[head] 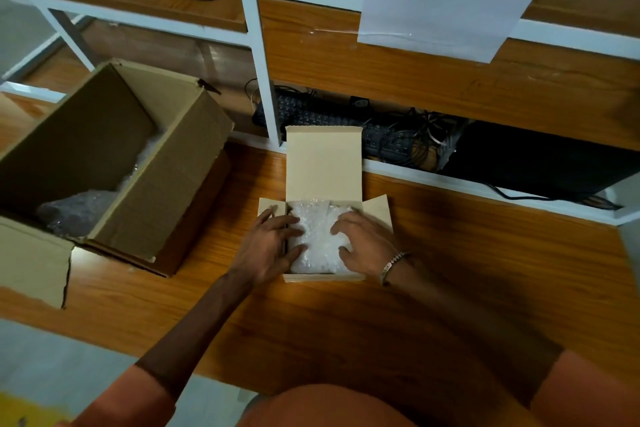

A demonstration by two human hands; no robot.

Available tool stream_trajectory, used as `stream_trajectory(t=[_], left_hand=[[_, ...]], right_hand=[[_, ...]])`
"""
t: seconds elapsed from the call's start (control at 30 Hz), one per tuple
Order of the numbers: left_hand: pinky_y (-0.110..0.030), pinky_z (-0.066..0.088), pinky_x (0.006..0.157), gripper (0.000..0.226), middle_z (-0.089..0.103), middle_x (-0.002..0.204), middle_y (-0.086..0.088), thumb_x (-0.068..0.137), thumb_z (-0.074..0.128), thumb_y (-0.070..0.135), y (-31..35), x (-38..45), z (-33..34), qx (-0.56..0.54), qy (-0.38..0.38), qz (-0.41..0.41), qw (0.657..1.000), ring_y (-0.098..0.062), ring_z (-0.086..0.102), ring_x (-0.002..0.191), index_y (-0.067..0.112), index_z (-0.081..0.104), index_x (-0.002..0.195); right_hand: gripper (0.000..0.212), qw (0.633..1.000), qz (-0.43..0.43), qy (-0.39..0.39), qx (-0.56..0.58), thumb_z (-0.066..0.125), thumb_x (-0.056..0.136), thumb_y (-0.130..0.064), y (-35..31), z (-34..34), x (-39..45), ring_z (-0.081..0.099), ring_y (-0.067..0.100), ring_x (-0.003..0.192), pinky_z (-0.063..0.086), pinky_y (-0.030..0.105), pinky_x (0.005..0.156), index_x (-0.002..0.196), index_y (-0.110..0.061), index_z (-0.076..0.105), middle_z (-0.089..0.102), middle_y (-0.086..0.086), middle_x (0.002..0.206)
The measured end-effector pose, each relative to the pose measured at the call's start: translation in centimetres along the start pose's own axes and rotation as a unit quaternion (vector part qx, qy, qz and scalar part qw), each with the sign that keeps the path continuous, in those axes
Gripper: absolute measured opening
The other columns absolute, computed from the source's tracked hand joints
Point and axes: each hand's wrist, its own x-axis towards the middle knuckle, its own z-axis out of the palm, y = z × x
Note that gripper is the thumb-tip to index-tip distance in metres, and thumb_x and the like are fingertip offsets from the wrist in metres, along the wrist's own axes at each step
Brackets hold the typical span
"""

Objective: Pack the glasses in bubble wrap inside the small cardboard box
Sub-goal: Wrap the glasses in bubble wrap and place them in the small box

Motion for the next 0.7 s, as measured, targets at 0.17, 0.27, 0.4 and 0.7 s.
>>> stream_trajectory(t=[0.17,0.27,0.4,0.7], left_hand=[[-0.051,0.028,0.130,0.054,0.062,0.152,-0.001,0.099,0.057,0.059,-0.4,0.6,-0.5,0.013,-0.038,0.035,0.999,-0.017,0.048,0.149,0.025,0.070,0.138],[-0.052,0.028,0.130,0.058,0.054,0.161,-0.001,0.101,0.056,0.060,-0.8,0.6,-0.1,0.053,-0.082,0.060,0.993,-0.019,0.046,0.152,0.028,0.061,0.149],[-0.054,0.037,0.125,0.053,0.058,0.156,-0.002,0.097,0.067,0.053,-0.1,1.3,0.0,0.075,-0.071,0.070,0.992,-0.026,0.053,0.147,0.027,0.067,0.143],[-0.047,0.021,0.130,0.058,0.038,0.172,-0.002,0.104,0.057,0.052,2.9,1.9,-1.2,0.157,-0.138,0.040,0.977,-0.027,0.035,0.158,0.031,0.049,0.158]], right_hand=[[0.067,0.996,0.083,-0.036,-0.001,0.070,0.098,-0.038,-1.0,0.4,0.4,0.041,0.031,0.150,0.043,0.041,0.119,0.158,-0.034,0.042,0.025,0.008,0.172],[0.064,0.994,0.070,-0.070,-0.043,0.068,0.101,-0.028,-1.4,1.2,-0.2,0.033,0.037,0.153,0.043,0.041,0.119,0.159,-0.037,0.041,0.006,0.013,0.176],[0.060,0.992,0.071,-0.068,-0.079,0.061,0.103,-0.017,-2.2,2.1,0.2,0.034,0.043,0.151,0.049,0.047,0.113,0.157,-0.034,0.042,-0.002,0.020,0.175],[0.053,0.992,0.080,-0.022,-0.091,0.059,0.104,-0.026,-3.2,2.8,-0.1,0.039,0.043,0.148,0.050,0.048,0.111,0.154,-0.038,0.046,-0.001,0.018,0.175]])
